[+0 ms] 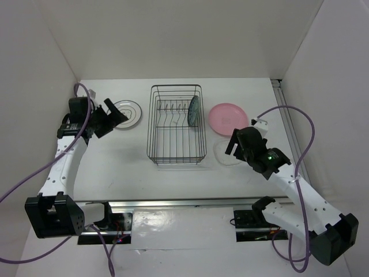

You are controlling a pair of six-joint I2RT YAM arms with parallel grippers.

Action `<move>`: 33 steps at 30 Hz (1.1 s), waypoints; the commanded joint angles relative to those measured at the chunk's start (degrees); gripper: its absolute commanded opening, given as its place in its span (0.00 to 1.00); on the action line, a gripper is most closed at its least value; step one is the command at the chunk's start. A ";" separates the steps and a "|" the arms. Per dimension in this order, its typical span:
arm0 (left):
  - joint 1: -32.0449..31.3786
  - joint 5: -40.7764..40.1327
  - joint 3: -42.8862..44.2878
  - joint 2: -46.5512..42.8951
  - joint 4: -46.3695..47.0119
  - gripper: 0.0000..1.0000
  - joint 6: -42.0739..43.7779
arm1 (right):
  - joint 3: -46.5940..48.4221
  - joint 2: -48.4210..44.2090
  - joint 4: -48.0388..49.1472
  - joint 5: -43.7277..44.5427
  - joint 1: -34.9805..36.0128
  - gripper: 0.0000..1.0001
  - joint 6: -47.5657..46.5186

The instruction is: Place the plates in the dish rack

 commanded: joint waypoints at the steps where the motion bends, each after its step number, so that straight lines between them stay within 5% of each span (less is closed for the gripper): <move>1: 1.73 -2.92 2.56 -1.91 -0.09 1.00 -0.38 | -2.57 0.48 -1.88 -1.75 -0.97 0.87 5.68; 7: 3.31 -0.67 2.56 -1.38 -0.80 1.00 -0.38 | -5.73 1.09 -2.49 -6.32 -2.30 0.87 10.67; 15: 4.64 3.55 1.51 -0.68 1.57 1.00 -0.38 | -10.75 -0.05 0.31 1.06 -4.58 0.86 20.10; 23: 4.64 5.41 0.98 -0.68 2.10 1.00 -0.38 | -8.11 12.77 7.79 -3.15 -10.64 0.93 4.73; 33: 4.64 5.94 0.45 -0.68 2.63 1.00 -0.38 | -14.70 12.87 15.96 -9.58 -16.45 0.90 2.43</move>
